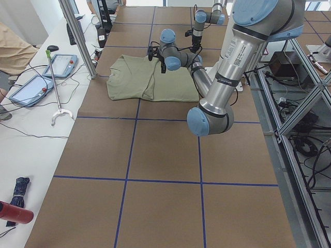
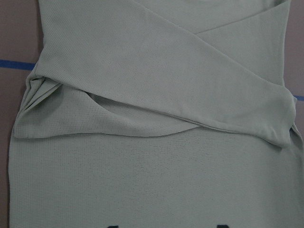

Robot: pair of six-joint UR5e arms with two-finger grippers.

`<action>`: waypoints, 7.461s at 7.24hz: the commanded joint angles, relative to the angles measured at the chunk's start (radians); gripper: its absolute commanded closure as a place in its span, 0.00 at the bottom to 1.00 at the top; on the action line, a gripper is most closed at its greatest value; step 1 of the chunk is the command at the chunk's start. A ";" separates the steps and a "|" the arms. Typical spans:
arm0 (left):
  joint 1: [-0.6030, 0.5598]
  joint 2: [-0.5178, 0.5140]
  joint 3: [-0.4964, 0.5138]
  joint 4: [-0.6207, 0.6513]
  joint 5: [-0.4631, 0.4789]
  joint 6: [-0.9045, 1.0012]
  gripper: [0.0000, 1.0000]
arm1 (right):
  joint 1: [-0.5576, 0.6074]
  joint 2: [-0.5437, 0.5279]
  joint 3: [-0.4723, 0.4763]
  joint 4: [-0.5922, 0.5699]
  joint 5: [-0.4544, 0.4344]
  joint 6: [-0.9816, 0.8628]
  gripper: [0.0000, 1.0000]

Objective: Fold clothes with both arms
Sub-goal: 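Move the right gripper to the nearest hem corner while the left gripper lowers, then position both grippers at the two hem corners and grasp them, then lift the hem with both grippers and fold it toward the collar, then lay the hem near the collar and open both grippers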

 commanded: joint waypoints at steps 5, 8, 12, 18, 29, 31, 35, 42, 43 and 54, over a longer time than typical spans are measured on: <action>0.146 0.197 -0.141 0.028 -0.037 -0.147 0.25 | 0.016 -0.005 0.051 -0.001 0.003 -0.001 1.00; 0.301 0.275 -0.167 0.028 0.101 -0.283 0.00 | 0.033 -0.002 0.055 -0.003 0.004 -0.004 1.00; 0.336 0.301 -0.117 0.028 0.104 -0.333 0.06 | 0.059 0.003 0.058 -0.004 0.031 -0.013 1.00; 0.401 0.303 -0.089 0.028 0.109 -0.428 0.30 | 0.061 0.003 0.058 -0.006 0.031 -0.013 1.00; 0.390 0.315 -0.101 0.039 0.142 -0.427 1.00 | 0.070 0.004 0.060 -0.006 0.029 -0.011 1.00; 0.398 0.326 -0.240 0.151 0.139 -0.428 1.00 | 0.073 -0.005 0.095 -0.006 0.031 -0.013 1.00; 0.427 0.356 -0.454 0.252 0.132 -0.456 1.00 | 0.025 -0.054 0.317 -0.160 0.049 -0.011 1.00; 0.026 0.086 -0.168 0.322 0.127 -0.105 1.00 | 0.489 0.307 -0.028 -0.254 0.292 -0.452 1.00; -0.033 0.073 -0.104 0.310 0.127 -0.036 1.00 | 0.565 0.384 -0.097 -0.300 0.322 -0.544 1.00; -0.142 -0.128 0.600 -0.329 0.256 0.081 1.00 | 0.737 0.842 -0.902 -0.169 0.313 -0.785 1.00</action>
